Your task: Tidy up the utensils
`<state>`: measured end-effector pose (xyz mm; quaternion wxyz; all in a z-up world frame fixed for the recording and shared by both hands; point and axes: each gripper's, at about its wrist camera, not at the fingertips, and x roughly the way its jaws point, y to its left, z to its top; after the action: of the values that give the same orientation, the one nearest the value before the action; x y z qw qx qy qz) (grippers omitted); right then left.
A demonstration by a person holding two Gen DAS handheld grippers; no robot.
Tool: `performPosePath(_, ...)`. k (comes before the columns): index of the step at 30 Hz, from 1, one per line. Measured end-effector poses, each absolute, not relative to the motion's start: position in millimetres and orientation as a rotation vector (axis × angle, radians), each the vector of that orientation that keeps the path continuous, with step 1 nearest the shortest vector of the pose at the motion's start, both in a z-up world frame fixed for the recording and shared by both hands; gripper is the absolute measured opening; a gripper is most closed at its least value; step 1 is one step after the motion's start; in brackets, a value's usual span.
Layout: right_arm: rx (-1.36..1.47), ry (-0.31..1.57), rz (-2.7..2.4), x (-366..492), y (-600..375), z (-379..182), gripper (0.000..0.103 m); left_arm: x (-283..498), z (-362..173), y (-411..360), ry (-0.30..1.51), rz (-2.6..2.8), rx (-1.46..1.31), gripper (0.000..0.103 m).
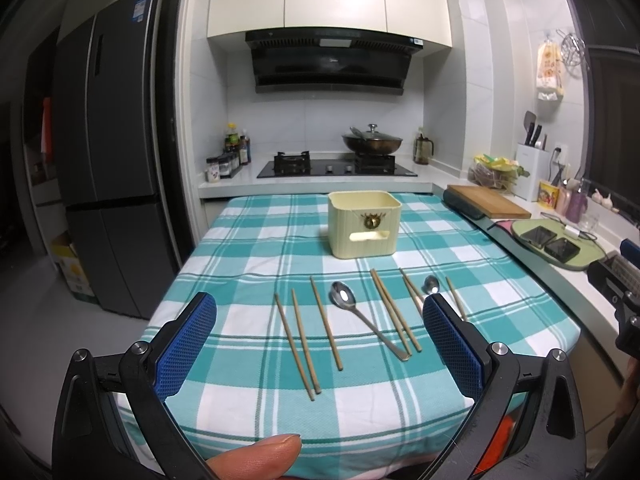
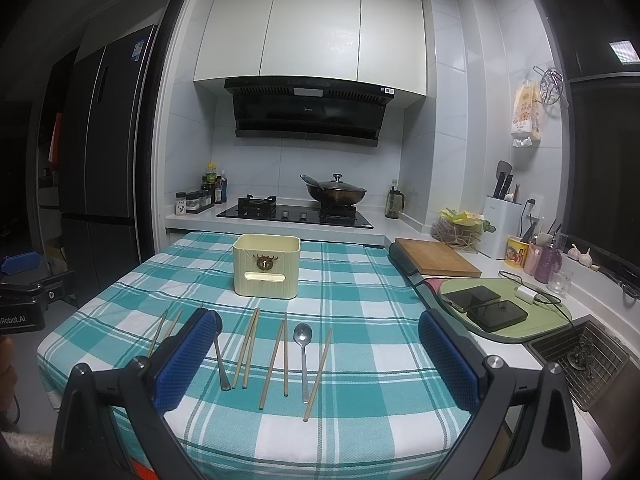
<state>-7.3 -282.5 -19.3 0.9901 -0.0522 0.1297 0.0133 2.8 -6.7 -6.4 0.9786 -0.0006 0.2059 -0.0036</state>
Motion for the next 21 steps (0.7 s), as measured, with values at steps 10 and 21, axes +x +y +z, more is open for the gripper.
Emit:
performPosePath(10,-0.105,0.26,0.025,-7.0,-282.4,-18.7,0.103,3.0,-6.4,-6.8,0.416,-0.008,-0.001,0.103)
performPosePath(21,-0.105,0.259,0.024,-7.9,-281.4,-19.1,0.103,3.0,-6.5,-6.6,0.416,-0.008,-0.002,0.103)
